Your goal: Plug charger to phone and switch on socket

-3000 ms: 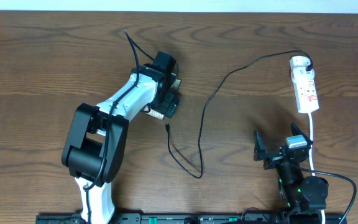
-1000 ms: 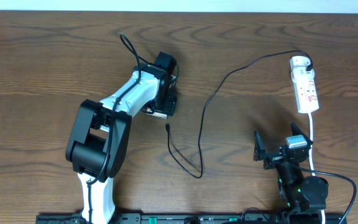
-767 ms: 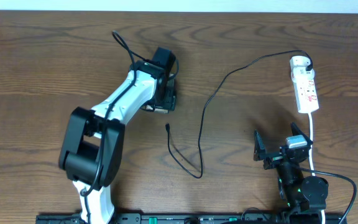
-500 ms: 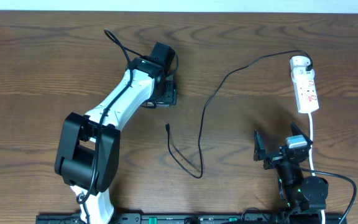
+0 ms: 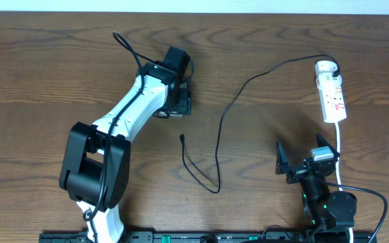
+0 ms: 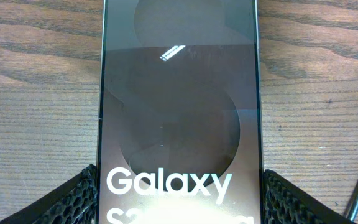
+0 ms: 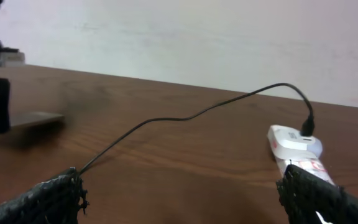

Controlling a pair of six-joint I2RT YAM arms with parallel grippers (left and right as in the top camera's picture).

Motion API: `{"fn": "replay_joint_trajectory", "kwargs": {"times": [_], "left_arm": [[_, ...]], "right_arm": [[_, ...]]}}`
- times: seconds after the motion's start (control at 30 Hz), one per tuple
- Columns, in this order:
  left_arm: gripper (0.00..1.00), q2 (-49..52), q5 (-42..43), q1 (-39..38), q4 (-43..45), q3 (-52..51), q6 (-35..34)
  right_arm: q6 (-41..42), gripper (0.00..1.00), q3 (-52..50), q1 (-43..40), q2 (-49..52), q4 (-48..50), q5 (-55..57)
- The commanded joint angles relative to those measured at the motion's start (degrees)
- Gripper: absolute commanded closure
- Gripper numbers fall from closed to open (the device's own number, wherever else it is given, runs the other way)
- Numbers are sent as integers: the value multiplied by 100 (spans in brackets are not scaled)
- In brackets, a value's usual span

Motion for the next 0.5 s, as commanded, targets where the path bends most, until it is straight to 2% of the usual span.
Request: {"fn": "replay_joint_trajectory", "kwargs": {"times": [0.0, 0.27, 0.4, 0.47], "left_arm": [[56, -42, -81, 4, -17, 105, -101], [55, -17, -83, 4, -13, 105, -98], [55, -17, -81, 4, 22, -44, -111], [55, -17, -63, 2, 35, -188, -166]], "right_arm": [[-238, 1, -7, -31, -33, -83, 516], [-216, 1, -7, -28, -22, -90, 466], [1012, 1, -7, -28, -22, -85, 422], [2850, 1, -7, -24, -2, -83, 243]]}}
